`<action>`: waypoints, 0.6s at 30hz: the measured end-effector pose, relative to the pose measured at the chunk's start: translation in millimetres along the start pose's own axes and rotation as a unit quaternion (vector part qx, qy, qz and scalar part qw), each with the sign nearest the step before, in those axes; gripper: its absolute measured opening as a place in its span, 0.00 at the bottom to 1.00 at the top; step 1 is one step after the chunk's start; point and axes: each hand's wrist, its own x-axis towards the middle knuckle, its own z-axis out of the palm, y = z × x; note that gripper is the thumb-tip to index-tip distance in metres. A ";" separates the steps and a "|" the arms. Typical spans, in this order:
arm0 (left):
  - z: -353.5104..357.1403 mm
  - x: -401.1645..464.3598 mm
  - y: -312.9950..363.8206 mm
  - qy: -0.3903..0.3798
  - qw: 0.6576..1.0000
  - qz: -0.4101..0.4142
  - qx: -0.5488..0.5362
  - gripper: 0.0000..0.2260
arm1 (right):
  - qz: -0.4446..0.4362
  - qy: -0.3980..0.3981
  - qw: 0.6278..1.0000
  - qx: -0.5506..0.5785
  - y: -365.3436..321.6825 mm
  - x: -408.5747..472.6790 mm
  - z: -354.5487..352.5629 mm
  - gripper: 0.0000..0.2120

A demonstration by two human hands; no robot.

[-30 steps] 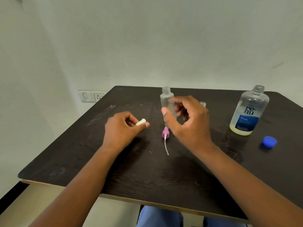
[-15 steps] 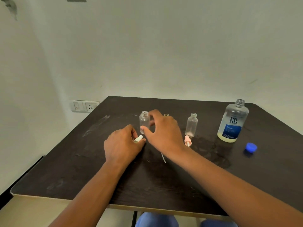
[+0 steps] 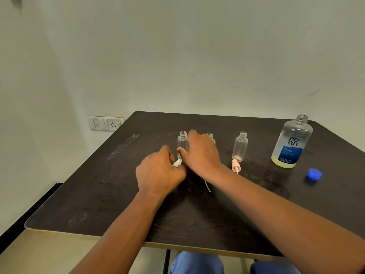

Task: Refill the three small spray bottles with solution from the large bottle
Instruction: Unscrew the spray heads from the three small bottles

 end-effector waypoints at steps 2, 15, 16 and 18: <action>0.3 0.3 -0.2 -0.002 1.000 0.002 0.004 0.08 | 0.004 -0.003 1.000 0.018 0.8 -0.8 -1.3 0.18; 0.9 2.0 -1.9 -0.006 1.000 0.010 0.004 0.10 | 0.009 -0.010 1.000 0.021 -2.7 -4.1 -4.6 0.21; 0.7 1.8 -2.1 -0.007 1.000 0.010 0.004 0.10 | 0.011 -0.012 1.000 0.025 -2.7 -4.1 -5.5 0.21; 0.0 1.5 -1.6 -0.008 1.000 0.011 0.005 0.11 | 0.007 -0.008 1.000 0.030 -2.3 -5.2 -9.0 0.21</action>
